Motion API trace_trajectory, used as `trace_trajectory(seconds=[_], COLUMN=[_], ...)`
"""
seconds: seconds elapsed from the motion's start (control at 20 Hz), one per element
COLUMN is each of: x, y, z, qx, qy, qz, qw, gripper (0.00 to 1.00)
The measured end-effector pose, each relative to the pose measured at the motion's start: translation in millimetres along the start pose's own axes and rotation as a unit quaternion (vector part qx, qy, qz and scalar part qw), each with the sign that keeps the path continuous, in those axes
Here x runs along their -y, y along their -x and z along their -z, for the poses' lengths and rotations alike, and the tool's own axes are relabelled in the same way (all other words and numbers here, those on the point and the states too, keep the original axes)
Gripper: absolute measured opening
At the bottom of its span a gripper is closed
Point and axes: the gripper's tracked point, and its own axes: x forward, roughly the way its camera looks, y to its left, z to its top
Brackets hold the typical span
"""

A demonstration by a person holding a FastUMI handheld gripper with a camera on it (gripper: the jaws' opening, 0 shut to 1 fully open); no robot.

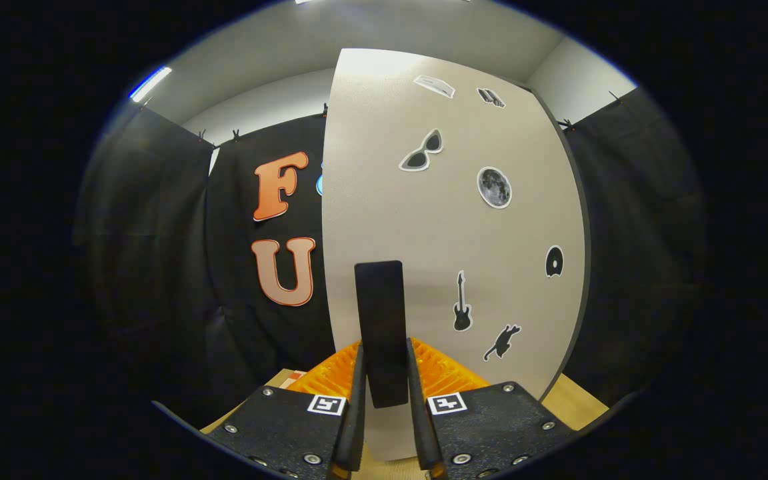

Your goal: Open the shoe cabinet door, grab the shoes and put them into the shoe cabinet, then close the shoe cabinet door.

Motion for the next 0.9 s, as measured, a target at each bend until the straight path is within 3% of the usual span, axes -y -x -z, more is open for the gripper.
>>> trace_trajectory(seconds=[0.9], x=[37], y=[48], z=[0], qx=[0.001], qy=[-0.008], qz=[0.007], qw=[1.000], gripper=[0.30])
